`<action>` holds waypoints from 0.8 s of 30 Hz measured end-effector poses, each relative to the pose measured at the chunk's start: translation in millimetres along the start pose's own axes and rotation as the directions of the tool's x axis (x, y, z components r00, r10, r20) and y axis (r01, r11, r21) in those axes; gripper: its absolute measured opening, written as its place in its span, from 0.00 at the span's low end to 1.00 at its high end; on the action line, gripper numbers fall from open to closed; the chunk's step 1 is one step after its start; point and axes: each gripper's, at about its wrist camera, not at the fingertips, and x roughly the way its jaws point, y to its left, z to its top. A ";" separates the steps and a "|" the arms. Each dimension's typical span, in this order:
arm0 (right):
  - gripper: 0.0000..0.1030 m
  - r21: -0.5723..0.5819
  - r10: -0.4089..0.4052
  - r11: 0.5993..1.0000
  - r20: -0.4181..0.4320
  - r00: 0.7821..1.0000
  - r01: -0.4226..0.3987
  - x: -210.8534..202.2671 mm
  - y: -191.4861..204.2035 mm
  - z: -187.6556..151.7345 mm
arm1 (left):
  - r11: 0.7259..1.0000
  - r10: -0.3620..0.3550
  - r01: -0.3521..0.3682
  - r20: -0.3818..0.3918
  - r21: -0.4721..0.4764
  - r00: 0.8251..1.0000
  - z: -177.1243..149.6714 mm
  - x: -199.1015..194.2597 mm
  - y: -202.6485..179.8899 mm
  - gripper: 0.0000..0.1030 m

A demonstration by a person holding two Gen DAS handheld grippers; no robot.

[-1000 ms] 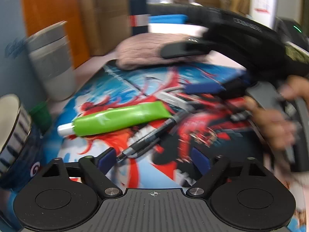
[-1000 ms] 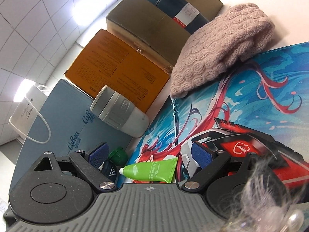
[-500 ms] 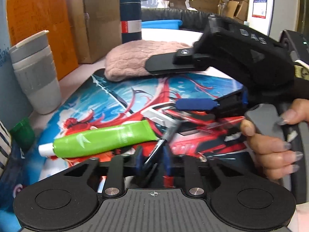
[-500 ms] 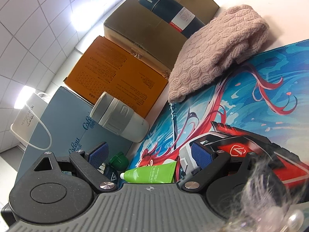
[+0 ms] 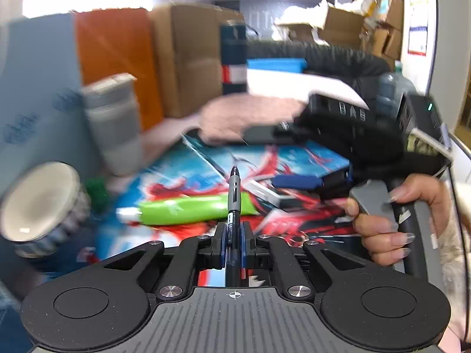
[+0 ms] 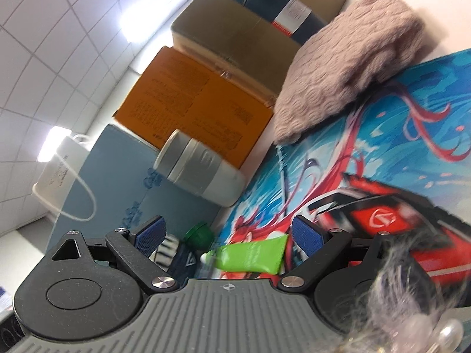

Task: Organize rigid objects
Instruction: 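Carry the black pen with the left tool into the blue box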

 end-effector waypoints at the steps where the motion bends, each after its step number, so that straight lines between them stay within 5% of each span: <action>1: 0.90 -0.006 0.008 1.000 -0.004 1.000 -0.008 0.4 1.0 -0.7 | 1.000 0.013 -0.013 0.016 -0.010 1.000 0.0 -10.3 4.6 0.07; 7: 0.90 0.029 0.130 0.991 -0.070 0.989 -0.128 3.8 4.4 -9.0 | 0.996 0.080 -0.076 0.094 -0.044 0.992 -8.9 -80.3 40.9 0.07; 11: 0.90 0.003 0.204 0.979 -0.113 0.972 -0.205 6.7 15.6 -17.8 | 0.983 0.182 -0.179 0.110 -0.033 0.977 -18.8 -118.0 66.3 0.08; 17: 0.90 -0.039 0.193 0.979 -0.141 0.971 -0.200 12.8 22.9 -23.7 | 0.931 0.362 -0.361 0.006 -0.059 0.932 -43.4 -137.3 114.6 0.07; 24: 0.90 -0.050 0.170 0.983 -0.152 0.974 -0.179 16.0 20.1 -25.6 | 0.931 0.344 -0.355 -0.121 -0.088 0.931 -66.1 -122.3 146.1 0.08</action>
